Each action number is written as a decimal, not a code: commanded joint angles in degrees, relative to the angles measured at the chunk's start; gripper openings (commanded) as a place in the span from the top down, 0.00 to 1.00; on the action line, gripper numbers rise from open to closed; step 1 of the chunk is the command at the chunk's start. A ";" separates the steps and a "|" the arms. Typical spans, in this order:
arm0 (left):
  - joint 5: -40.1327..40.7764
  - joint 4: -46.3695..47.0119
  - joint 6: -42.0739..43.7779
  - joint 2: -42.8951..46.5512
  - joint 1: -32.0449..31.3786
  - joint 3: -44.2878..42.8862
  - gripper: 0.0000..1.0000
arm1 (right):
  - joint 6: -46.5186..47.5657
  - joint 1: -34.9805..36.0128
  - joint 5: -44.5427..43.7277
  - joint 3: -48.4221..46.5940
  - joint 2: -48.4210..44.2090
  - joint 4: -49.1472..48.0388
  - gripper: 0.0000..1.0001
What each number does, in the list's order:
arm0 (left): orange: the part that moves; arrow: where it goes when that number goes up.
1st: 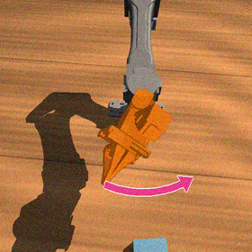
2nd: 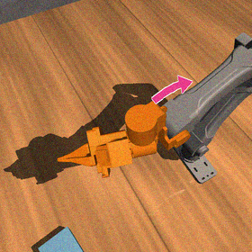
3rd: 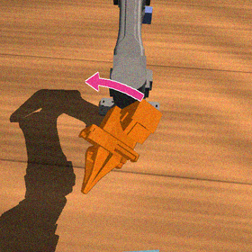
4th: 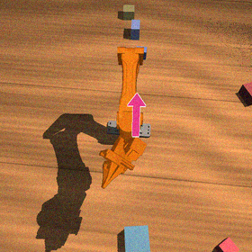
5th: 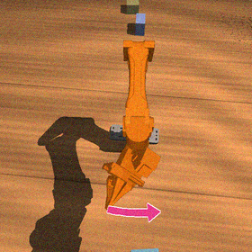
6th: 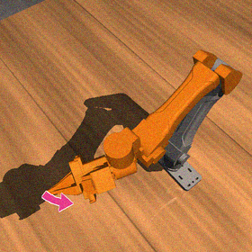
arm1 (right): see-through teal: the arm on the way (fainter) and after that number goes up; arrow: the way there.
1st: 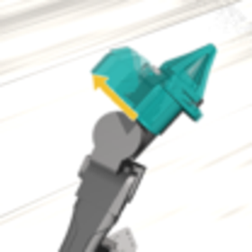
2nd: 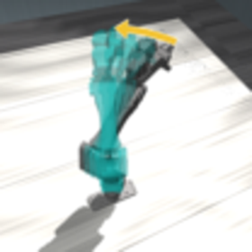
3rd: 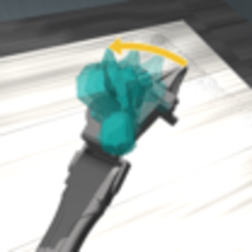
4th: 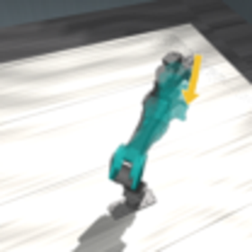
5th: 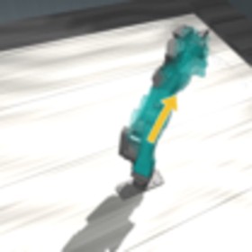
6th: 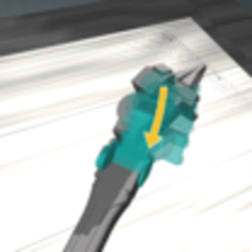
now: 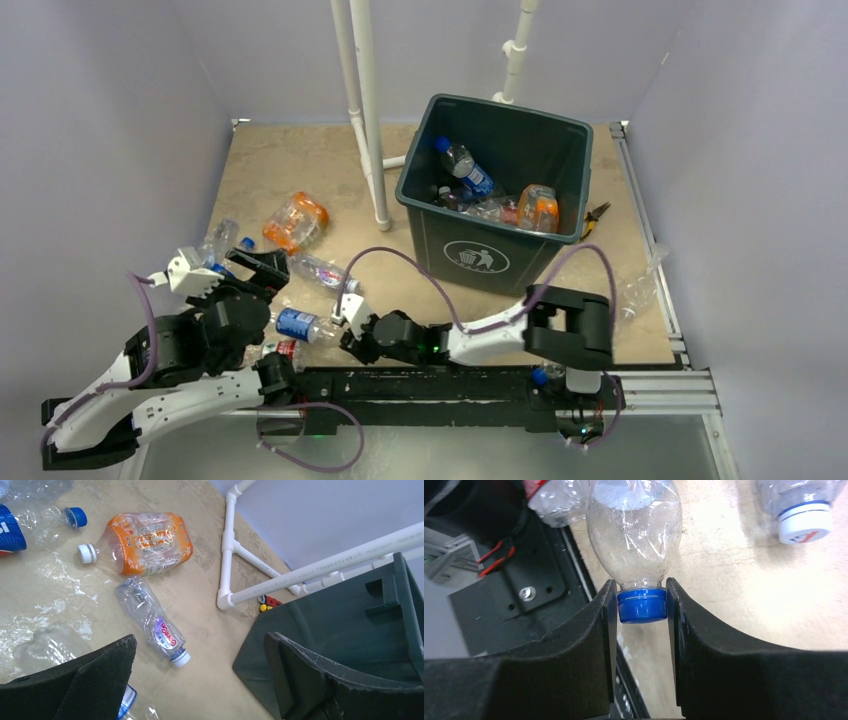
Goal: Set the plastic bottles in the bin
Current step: Pick up the plastic bottle from the corner of the board.
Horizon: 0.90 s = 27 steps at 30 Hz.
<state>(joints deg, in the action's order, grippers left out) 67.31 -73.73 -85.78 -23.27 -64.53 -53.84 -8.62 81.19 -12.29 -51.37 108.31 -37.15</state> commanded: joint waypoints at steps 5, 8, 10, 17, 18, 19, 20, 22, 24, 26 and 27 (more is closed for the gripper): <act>1.22 7.63 10.25 0.68 0.11 -1.96 0.01 | 2.60 2.40 0.53 6.40 -23.98 14.87 0.88; 1.13 12.23 14.99 0.77 0.11 -2.89 0.01 | 2.88 2.45 -0.61 4.76 -30.57 23.25 0.91; 0.73 15.98 18.72 0.77 0.11 -4.18 0.01 | 3.23 2.48 -1.46 2.91 -33.97 29.92 1.00; -11.63 39.97 54.69 -0.82 0.11 -9.37 0.01 | 1.89 2.53 -5.24 -11.86 -38.75 55.66 1.00; -15.04 43.53 59.75 -0.96 0.11 -9.83 0.01 | -0.21 2.49 -5.67 -14.57 -38.85 60.77 1.00; -19.54 47.40 65.50 -1.03 0.11 -9.95 0.01 | -0.49 2.44 -4.02 -17.15 -38.77 65.35 1.00; -25.32 51.76 70.29 -1.18 0.11 -10.03 0.01 | -0.80 2.50 -3.63 -20.25 -38.44 69.85 1.00; -38.53 59.28 79.47 -2.55 0.11 -11.35 0.01 | -1.81 2.50 -3.27 -26.38 -37.31 77.85 1.00; -49.28 58.42 86.22 -7.64 0.11 -16.32 0.01 | -3.38 2.54 -2.35 -33.67 -35.10 87.43 1.00; -59.75 51.38 91.71 -14.37 0.19 -23.22 0.01 | -4.33 2.49 -1.25 -38.78 -34.12 93.38 1.00; -64.77 47.42 93.86 -17.33 0.21 -26.39 0.01 | -4.28 2.48 -0.78 -40.72 -33.88 95.71 1.00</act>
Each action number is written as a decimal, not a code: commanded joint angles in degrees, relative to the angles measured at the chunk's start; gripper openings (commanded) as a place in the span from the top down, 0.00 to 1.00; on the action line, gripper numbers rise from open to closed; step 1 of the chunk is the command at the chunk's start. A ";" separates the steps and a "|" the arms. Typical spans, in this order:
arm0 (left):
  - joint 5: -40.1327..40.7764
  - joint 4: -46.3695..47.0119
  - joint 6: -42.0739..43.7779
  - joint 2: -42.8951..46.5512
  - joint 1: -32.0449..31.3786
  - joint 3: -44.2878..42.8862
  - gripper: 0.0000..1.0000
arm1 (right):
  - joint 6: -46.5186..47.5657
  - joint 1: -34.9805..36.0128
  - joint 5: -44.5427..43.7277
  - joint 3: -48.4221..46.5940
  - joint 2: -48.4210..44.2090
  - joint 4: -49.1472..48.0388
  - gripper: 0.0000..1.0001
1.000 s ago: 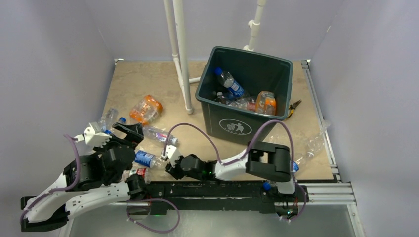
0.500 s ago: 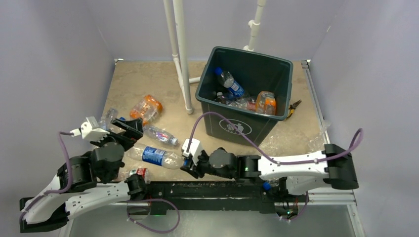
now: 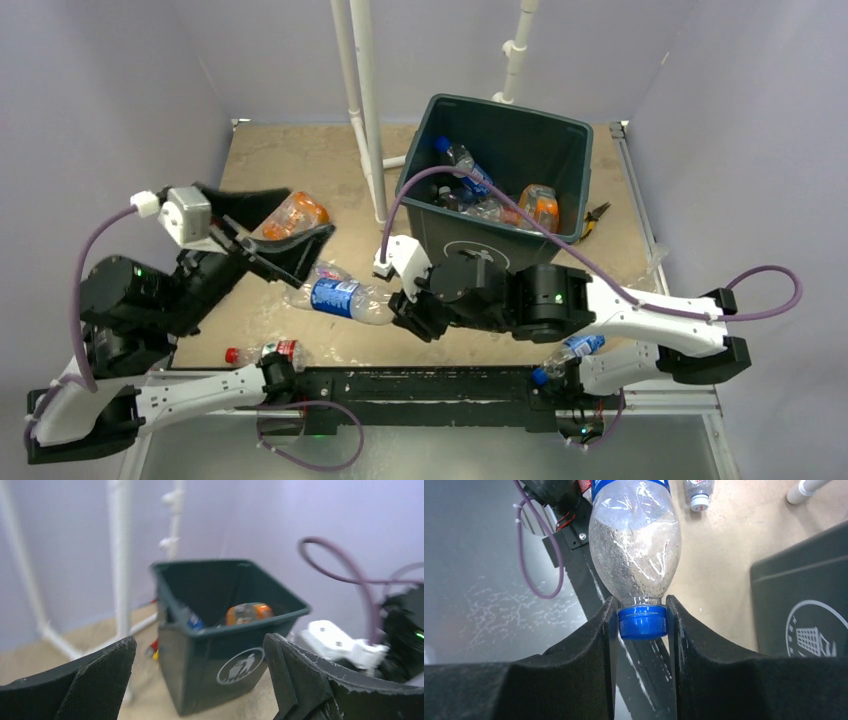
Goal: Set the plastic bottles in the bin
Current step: Pick up the plastic bottle from the corner of the board.
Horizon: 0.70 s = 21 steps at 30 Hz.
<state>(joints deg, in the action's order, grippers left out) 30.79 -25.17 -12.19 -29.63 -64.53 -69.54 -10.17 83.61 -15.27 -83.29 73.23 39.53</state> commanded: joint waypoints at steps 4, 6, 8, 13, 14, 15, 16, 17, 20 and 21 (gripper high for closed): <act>-36.14 -11.59 25.66 -18.16 0.13 -16.50 0.01 | -2.11 0.10 -0.04 -12.04 -0.11 24.36 1.00; -37.50 -13.36 27.26 -18.64 0.24 -16.39 0.01 | -1.16 0.06 0.42 -12.11 -1.64 24.26 1.00; -38.76 -14.16 28.56 -18.20 0.19 -15.50 0.02 | -0.03 0.07 0.75 -11.80 -3.21 23.94 1.00; -38.95 -23.33 31.28 -22.30 0.19 -15.97 0.09 | 1.89 0.06 -0.76 -13.42 -4.97 24.75 1.00; -38.32 -24.89 31.27 -23.18 0.20 -15.79 0.10 | 2.07 0.10 -1.38 -13.95 -5.27 25.10 1.00; -38.04 -25.64 31.33 -23.46 0.19 -15.25 0.10 | 2.23 0.07 -2.16 -14.34 -5.74 25.15 1.00; -38.22 -25.14 31.45 -23.17 0.13 -14.28 0.10 | 2.38 0.06 -2.68 -14.50 -6.37 25.02 1.00; -38.32 -23.66 31.70 -22.37 0.17 -13.10 0.09 | 2.58 0.07 -2.96 -14.65 -7.04 24.84 1.00; -39.74 -19.22 32.84 -18.86 0.16 -9.31 0.07 | 2.62 0.07 -2.50 -15.48 -8.68 24.36 1.00; -40.92 -18.25 32.89 -18.73 0.17 -8.66 0.06 | 2.92 0.08 -1.92 -15.92 -9.08 24.10 1.00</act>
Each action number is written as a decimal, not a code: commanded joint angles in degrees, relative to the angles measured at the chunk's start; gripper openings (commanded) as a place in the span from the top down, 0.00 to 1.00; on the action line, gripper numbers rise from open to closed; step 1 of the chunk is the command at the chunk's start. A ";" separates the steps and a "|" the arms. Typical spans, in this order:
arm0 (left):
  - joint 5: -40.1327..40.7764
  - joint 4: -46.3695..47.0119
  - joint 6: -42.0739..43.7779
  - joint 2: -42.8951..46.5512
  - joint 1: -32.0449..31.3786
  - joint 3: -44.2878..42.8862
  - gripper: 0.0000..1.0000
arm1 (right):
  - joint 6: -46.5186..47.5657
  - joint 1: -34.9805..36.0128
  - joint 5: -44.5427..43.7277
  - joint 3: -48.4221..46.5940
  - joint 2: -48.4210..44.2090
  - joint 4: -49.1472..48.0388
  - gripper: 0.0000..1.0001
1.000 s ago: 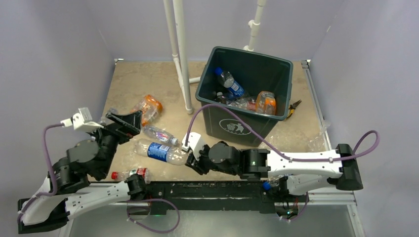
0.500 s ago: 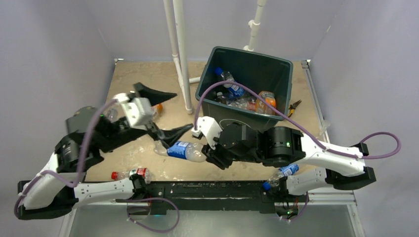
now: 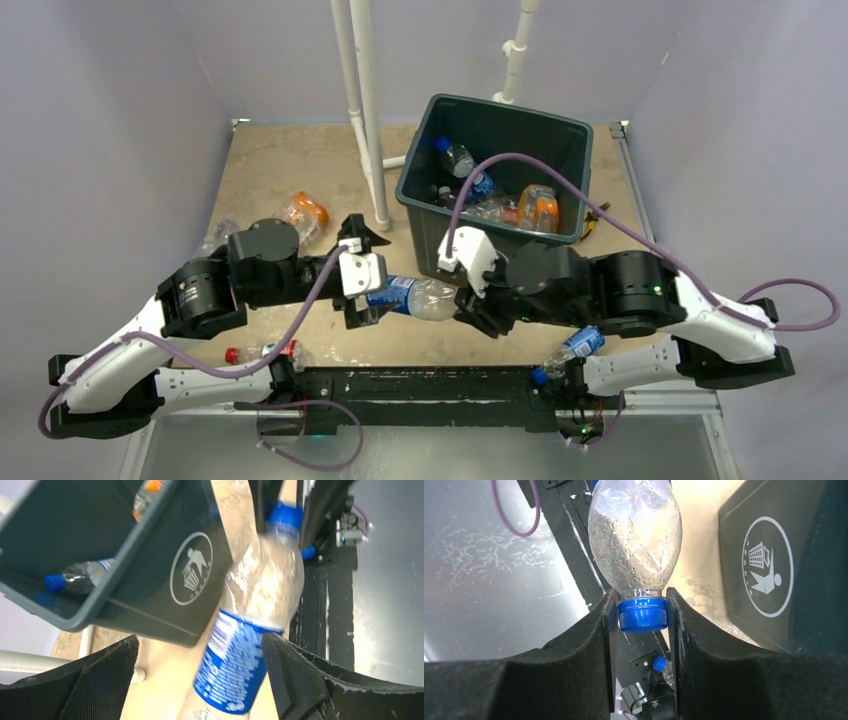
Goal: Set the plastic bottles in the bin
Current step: Pick up the plastic bottle from the corner of the board.
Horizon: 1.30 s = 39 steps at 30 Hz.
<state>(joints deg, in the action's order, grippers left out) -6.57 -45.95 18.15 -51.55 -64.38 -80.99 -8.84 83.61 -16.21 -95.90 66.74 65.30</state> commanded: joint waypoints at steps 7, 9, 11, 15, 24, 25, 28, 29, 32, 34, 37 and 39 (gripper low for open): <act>-9.29 0.78 4.54 -2.35 -0.04 0.53 0.06 | 2.90 0.06 -0.34 -7.53 -0.83 -1.05 1.00; -10.25 0.83 4.78 -3.04 -0.02 0.17 0.05 | 2.95 0.06 -1.12 -7.92 -0.29 -1.05 1.00; -10.07 -0.12 5.02 -4.09 0.01 -0.20 0.05 | 2.95 0.06 -0.98 -8.35 -0.09 -1.36 1.00; -9.73 0.59 4.96 -4.25 0.00 1.80 0.07 | 3.10 0.09 -0.14 -9.21 0.41 -2.04 1.00; -9.93 3.02 2.37 -3.04 -0.03 4.82 0.34 | 4.33 0.06 4.07 -13.41 0.89 -4.33 1.00; -10.22 3.21 2.07 -3.03 -0.02 4.91 0.37 | 4.36 0.06 4.68 -13.59 0.79 -4.71 1.00; -11.17 4.36 0.72 -3.05 -0.04 4.98 0.48 | 4.29 0.07 5.94 -13.70 0.38 -6.28 1.00; -11.45 5.01 0.04 -3.01 -0.04 4.96 0.52 | 4.20 0.10 6.31 -13.52 0.14 -7.02 1.00; -13.09 7.76 -1.94 -2.36 0.00 5.24 0.65 | 4.07 0.08 7.97 -11.85 -1.00 -10.59 1.00; -13.81 10.55 -3.65 -1.09 -0.04 5.98 0.72 | 3.79 0.01 8.82 -10.33 -2.32 -14.29 0.72; -15.47 16.60 -6.00 1.93 -0.04 8.79 0.77 | 2.45 0.06 8.72 -6.11 -6.56 -21.64 0.27; -15.58 20.59 -7.43 4.85 -0.04 11.11 0.78 | 1.63 0.06 8.42 -2.17 -10.60 -28.10 0.02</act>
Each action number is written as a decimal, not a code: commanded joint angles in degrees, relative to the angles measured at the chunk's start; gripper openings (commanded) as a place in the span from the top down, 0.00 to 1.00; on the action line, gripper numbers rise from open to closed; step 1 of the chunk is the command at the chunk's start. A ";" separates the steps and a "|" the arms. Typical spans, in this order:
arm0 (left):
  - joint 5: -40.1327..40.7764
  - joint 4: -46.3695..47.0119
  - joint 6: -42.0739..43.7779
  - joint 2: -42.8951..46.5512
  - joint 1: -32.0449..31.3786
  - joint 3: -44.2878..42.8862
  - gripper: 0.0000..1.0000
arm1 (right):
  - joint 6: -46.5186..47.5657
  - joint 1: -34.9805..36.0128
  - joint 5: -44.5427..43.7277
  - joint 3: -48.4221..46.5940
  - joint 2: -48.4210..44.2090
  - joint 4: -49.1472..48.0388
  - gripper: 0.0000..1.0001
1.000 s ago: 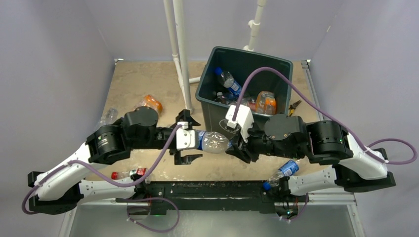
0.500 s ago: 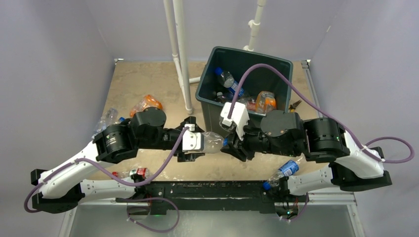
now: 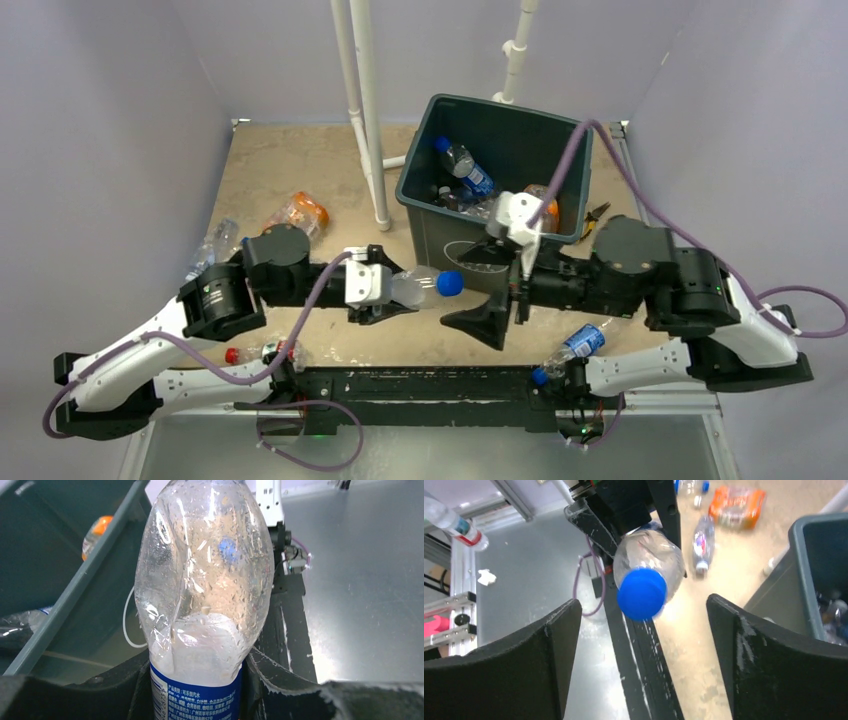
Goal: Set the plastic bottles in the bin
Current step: Pick up the plastic bottle from the corner of the board.
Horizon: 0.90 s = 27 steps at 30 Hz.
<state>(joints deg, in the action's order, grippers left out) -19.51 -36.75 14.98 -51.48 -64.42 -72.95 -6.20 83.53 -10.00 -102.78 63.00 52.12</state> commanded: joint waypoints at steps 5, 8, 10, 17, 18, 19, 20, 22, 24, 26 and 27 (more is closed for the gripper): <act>-2.63 20.90 -9.25 9.21 0.00 8.82 0.85 | -0.87 0.15 -0.61 20.02 -18.26 -36.30 0.01; -3.59 25.77 -12.30 10.32 0.02 11.19 0.86 | -0.38 0.15 -1.87 29.86 -23.13 -49.39 0.01; -3.87 28.47 -13.64 10.80 0.05 12.51 0.85 | -0.18 0.16 -1.63 32.22 -23.00 -54.10 0.01; -3.17 35.77 -17.77 11.41 0.02 14.52 0.84 | 1.01 0.15 0.83 32.15 -15.56 -63.76 0.01; -2.49 38.43 -18.58 11.76 0.00 15.15 0.85 | 1.16 0.15 0.45 32.32 -14.64 -65.28 0.01; -2.02 40.20 -19.11 12.22 0.04 16.12 0.86 | 1.27 0.19 0.39 32.61 -13.75 -66.62 0.01; -1.97 41.85 -19.58 12.68 0.01 16.99 0.86 | 1.56 0.15 0.45 33.08 -12.86 -69.04 0.01; -1.77 43.83 -20.34 13.23 0.01 18.38 0.86 | 1.60 0.14 0.02 33.24 -11.22 -71.29 0.01; -1.72 43.90 -20.75 13.06 0.08 18.61 0.86 | 1.66 0.19 -0.44 33.24 -9.52 -73.26 0.01; -1.99 43.59 -21.08 12.83 0.00 18.48 0.86 | 2.25 0.15 -0.31 32.59 -7.95 -74.04 0.01; -2.06 43.36 -21.05 12.81 0.00 18.45 0.86 | 2.68 0.15 -0.10 32.20 -7.25 -74.07 0.03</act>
<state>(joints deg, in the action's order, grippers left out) -21.80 1.67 -3.92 -38.76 -64.42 -54.48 -5.45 83.61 -10.39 -69.38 54.61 -14.83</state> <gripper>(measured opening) 0.434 0.987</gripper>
